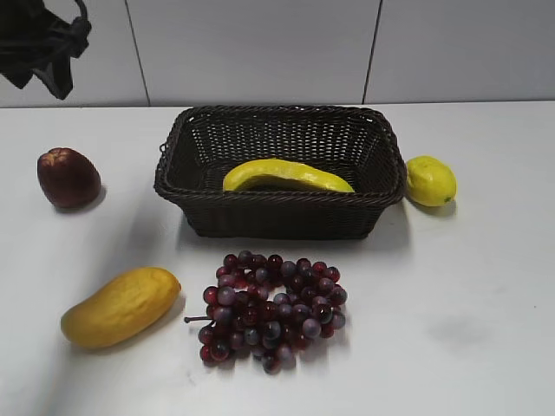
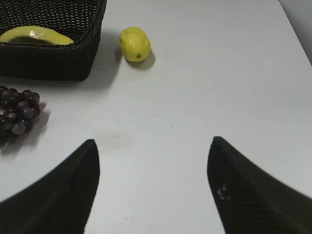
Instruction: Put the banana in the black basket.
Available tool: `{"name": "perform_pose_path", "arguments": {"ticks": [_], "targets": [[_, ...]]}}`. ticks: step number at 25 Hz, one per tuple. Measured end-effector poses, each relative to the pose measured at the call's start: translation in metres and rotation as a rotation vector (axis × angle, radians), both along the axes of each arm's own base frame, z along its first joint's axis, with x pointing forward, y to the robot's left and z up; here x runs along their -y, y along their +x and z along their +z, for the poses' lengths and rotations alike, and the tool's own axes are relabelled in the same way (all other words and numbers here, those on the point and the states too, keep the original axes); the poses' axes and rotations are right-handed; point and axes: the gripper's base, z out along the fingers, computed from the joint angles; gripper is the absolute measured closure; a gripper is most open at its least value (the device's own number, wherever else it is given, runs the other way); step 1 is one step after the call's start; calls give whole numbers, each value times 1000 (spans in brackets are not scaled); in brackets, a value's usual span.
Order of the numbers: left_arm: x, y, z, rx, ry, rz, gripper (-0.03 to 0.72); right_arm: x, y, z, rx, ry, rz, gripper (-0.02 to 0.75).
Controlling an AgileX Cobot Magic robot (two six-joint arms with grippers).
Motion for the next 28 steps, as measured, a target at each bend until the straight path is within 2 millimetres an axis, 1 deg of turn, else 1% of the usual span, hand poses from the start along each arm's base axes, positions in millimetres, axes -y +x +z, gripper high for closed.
{"name": "perform_pose_path", "arguments": {"ticks": [3, 5, 7, 9, 11, 15, 19, 22, 28], "targets": [[-13, -15, 3, -18, -22, 35, 173, 0, 0, 0, 0, 0, 0, 218], [-23, -31, 0, -45, -22, 57, 173, 0, 0, 0, 0, 0, 0, 218], [-35, -52, -2, -68, -21, 80, 173, 0, 0, 0, 0, 0, 0, 218], [-43, -78, -8, -102, -14, 93, 173, 0, 0, 0, 0, 0, 0, 218], [-49, -106, -8, -95, -15, 96, 175, 0, 0, 0, 0, 0, 0, 218], [-57, -155, -10, -29, -35, 99, 177, 0, 0, 0, 0, 0, 0, 218], [-64, -197, -14, 51, -53, 100, 178, 0, 0, 0, 0, 0, 0, 218], [-69, -223, -19, 122, -69, 101, 178, 0, 0, 0, 0, 0, 0, 218], [-77, -268, -34, 235, -94, 101, 182, 0, 0, 0, 0, 0, 0, 218]]}}
